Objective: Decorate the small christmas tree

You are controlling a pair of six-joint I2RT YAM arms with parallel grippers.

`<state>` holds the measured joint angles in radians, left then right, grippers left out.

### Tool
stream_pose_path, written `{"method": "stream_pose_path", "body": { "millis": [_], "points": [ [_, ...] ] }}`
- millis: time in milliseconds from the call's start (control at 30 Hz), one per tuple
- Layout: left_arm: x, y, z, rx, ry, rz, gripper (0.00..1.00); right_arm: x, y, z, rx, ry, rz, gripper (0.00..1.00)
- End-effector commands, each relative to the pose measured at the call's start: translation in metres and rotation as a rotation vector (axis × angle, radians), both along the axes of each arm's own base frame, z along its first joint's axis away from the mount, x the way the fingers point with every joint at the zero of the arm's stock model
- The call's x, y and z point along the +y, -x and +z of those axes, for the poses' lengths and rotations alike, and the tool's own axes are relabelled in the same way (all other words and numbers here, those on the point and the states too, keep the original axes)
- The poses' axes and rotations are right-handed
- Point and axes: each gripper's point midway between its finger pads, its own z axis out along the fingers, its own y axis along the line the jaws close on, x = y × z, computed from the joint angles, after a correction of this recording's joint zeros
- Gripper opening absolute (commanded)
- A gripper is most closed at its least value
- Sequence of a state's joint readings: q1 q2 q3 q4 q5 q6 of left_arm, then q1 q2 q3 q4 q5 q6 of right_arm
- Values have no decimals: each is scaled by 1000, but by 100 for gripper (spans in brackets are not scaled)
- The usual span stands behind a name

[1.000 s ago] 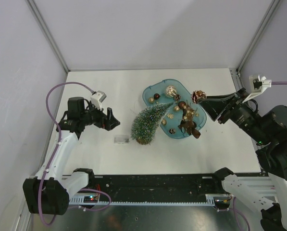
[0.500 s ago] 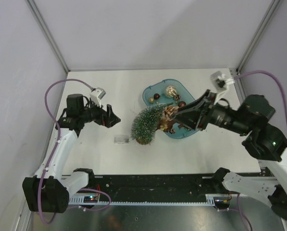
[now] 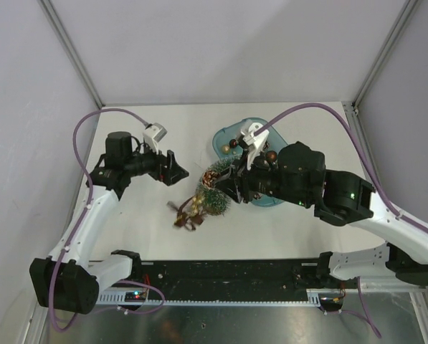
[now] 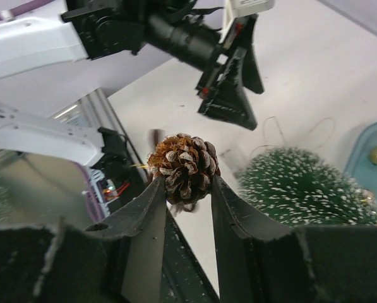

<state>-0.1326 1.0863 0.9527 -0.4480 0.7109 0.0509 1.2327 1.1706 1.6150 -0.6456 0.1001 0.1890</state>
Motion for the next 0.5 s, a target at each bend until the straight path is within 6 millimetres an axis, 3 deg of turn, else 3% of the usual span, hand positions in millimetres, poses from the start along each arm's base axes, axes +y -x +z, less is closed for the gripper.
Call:
{"method": "stream_pose_path", "body": {
  "millis": [0, 300, 467],
  "points": [
    [-10, 2, 25, -71, 27, -29, 100, -15, -33, 26, -104, -9, -162, 35],
    [-2, 12, 17, -105, -5, -6, 100, -13, -61, 48, -218, -8, -234, 35],
    [11, 11, 21, -164, -49, 52, 100, -16, -79, 42, -218, 31, -288, 35]
  ]
}}
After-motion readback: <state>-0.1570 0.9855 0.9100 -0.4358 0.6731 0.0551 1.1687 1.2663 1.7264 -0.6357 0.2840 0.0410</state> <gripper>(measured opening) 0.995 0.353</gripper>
